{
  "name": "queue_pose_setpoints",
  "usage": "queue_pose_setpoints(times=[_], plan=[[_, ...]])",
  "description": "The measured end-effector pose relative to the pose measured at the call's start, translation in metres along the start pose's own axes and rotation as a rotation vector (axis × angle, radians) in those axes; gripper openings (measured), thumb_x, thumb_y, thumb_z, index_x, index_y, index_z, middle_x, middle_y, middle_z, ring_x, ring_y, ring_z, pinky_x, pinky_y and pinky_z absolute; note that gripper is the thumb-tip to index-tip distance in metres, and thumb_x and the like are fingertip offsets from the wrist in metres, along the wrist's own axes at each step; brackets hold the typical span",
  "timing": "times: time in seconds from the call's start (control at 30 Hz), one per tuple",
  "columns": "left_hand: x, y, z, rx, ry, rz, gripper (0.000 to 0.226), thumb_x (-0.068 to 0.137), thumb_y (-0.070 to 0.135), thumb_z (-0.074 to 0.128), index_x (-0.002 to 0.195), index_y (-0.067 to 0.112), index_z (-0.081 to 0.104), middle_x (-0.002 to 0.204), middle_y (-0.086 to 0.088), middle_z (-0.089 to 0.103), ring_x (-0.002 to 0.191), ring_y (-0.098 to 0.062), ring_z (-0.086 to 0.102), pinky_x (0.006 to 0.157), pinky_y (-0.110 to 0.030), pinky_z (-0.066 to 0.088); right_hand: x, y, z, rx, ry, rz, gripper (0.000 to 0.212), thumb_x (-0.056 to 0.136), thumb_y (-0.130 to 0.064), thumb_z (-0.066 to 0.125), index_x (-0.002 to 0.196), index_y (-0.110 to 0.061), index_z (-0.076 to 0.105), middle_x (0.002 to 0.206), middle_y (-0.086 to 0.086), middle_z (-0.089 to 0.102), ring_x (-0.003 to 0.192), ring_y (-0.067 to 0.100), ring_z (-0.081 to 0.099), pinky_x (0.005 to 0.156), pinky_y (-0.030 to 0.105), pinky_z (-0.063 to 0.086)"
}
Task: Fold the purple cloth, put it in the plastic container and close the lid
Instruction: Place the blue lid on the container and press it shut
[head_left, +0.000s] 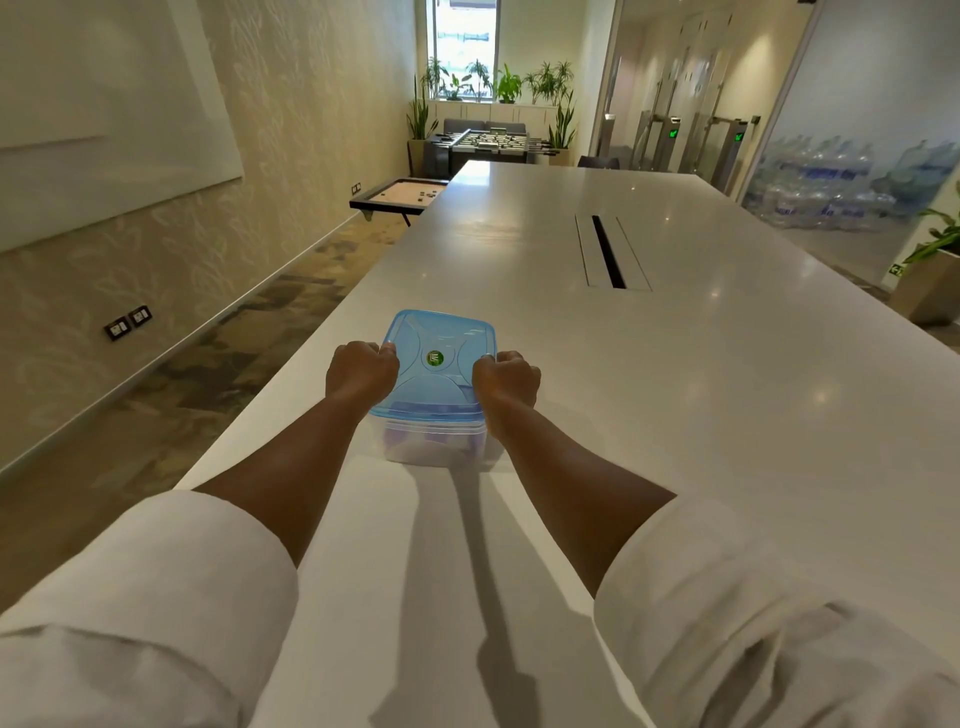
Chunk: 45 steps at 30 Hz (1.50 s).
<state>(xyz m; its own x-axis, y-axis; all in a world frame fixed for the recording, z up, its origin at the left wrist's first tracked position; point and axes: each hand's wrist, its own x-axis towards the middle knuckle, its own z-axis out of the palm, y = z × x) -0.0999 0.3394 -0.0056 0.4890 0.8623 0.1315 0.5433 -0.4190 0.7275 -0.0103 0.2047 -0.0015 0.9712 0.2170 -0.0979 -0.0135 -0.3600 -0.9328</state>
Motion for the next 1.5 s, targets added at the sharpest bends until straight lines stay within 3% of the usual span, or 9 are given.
queue_pose_setpoints(times=[0.2, 0.4, 0.53, 0.77, 0.9, 1.0, 1.13, 1.33, 1.5], plan=[[-0.001, -0.007, 0.004, -0.058, -0.005, -0.005, 0.044, 0.097, 0.034, 0.042, 0.090, 0.003, 0.072, 0.086, -0.013, 0.067, 0.084, -0.031, 0.061, 0.073, -0.031, 0.041, 0.002, 0.003, 0.004, 0.012, -0.004, 0.031, 0.038, 0.092, -0.032, 0.047, 0.125, -0.015, 0.057, 0.122, 0.012, 0.050, 0.111, 0.030, 0.055, 0.094, 0.037, 0.049], [-0.003, -0.014, 0.004, -0.097, -0.081, -0.084, 0.043, 0.095, 0.042, 0.040, 0.119, 0.019, 0.068, 0.112, -0.011, 0.067, 0.100, -0.029, 0.060, 0.088, -0.037, 0.047, 0.002, 0.008, 0.005, -0.047, -0.032, 0.092, 0.046, 0.095, -0.037, 0.042, 0.131, -0.009, 0.049, 0.129, 0.016, 0.046, 0.117, 0.035, 0.053, 0.094, 0.041, 0.045], [-0.003, -0.015, 0.005, -0.149, -0.105, -0.136, 0.048, 0.094, 0.048, 0.041, 0.123, 0.019, 0.065, 0.110, -0.010, 0.066, 0.104, -0.032, 0.060, 0.092, -0.039, 0.048, 0.004, 0.010, 0.005, -0.052, -0.064, 0.126, 0.052, 0.097, -0.042, 0.038, 0.133, -0.004, 0.046, 0.131, 0.018, 0.053, 0.115, 0.036, 0.057, 0.092, 0.040, 0.045], [-0.005, -0.012, 0.011, -0.300, -0.182, -0.239, 0.041, 0.094, 0.052, 0.042, 0.096, 0.015, 0.059, 0.077, -0.001, 0.058, 0.071, -0.019, 0.056, 0.063, -0.031, 0.042, 0.003, 0.015, 0.005, -0.033, -0.076, 0.130, 0.051, 0.098, -0.045, 0.034, 0.130, -0.007, 0.045, 0.126, 0.016, 0.061, 0.109, 0.033, 0.061, 0.093, 0.044, 0.051], [-0.004, -0.010, 0.013, -0.356, -0.191, -0.293, 0.036, 0.094, 0.052, 0.044, 0.082, 0.019, 0.054, 0.075, 0.000, 0.056, 0.065, -0.015, 0.054, 0.054, -0.027, 0.040, 0.004, 0.016, 0.004, -0.047, -0.081, 0.127, 0.049, 0.098, -0.043, 0.034, 0.130, -0.008, 0.043, 0.125, 0.017, 0.061, 0.108, 0.034, 0.061, 0.091, 0.042, 0.051], [-0.004, -0.010, 0.014, -0.349, -0.212, -0.317, 0.037, 0.095, 0.052, 0.042, 0.088, 0.017, 0.053, 0.075, 0.000, 0.055, 0.066, -0.015, 0.052, 0.052, -0.028, 0.037, 0.007, 0.017, 0.002, -0.076, -0.106, 0.091, 0.049, 0.098, -0.041, 0.033, 0.132, -0.007, 0.042, 0.127, 0.018, 0.060, 0.111, 0.035, 0.059, 0.087, 0.038, 0.046], [0.001, -0.009, 0.013, -0.295, -0.242, -0.311, 0.041, 0.095, 0.047, 0.040, 0.099, 0.009, 0.054, 0.087, -0.008, 0.059, 0.072, -0.021, 0.056, 0.067, -0.030, 0.044, 0.011, 0.018, 0.000, -0.087, -0.136, 0.051, 0.049, 0.098, -0.039, 0.033, 0.136, -0.008, 0.040, 0.128, 0.018, 0.059, 0.113, 0.035, 0.058, 0.091, 0.041, 0.045], [0.014, 0.002, 0.011, -0.268, -0.230, -0.313, 0.050, 0.091, 0.039, 0.042, 0.121, 0.002, 0.058, 0.113, -0.015, 0.064, 0.099, -0.033, 0.062, 0.080, -0.035, 0.050, 0.017, 0.021, -0.004, -0.081, -0.162, 0.022, 0.048, 0.095, -0.040, 0.036, 0.131, -0.010, 0.046, 0.123, 0.014, 0.061, 0.107, 0.030, 0.060, 0.087, 0.038, 0.047], [0.027, 0.012, 0.017, -0.255, -0.201, -0.328, 0.061, 0.094, 0.046, 0.042, 0.131, -0.001, 0.051, 0.131, -0.020, 0.057, 0.115, -0.037, 0.058, 0.100, -0.045, 0.048, 0.020, 0.021, -0.005, -0.083, -0.189, 0.013, 0.047, 0.092, -0.041, 0.038, 0.126, -0.009, 0.049, 0.119, 0.014, 0.062, 0.105, 0.031, 0.060, 0.091, 0.039, 0.049]])
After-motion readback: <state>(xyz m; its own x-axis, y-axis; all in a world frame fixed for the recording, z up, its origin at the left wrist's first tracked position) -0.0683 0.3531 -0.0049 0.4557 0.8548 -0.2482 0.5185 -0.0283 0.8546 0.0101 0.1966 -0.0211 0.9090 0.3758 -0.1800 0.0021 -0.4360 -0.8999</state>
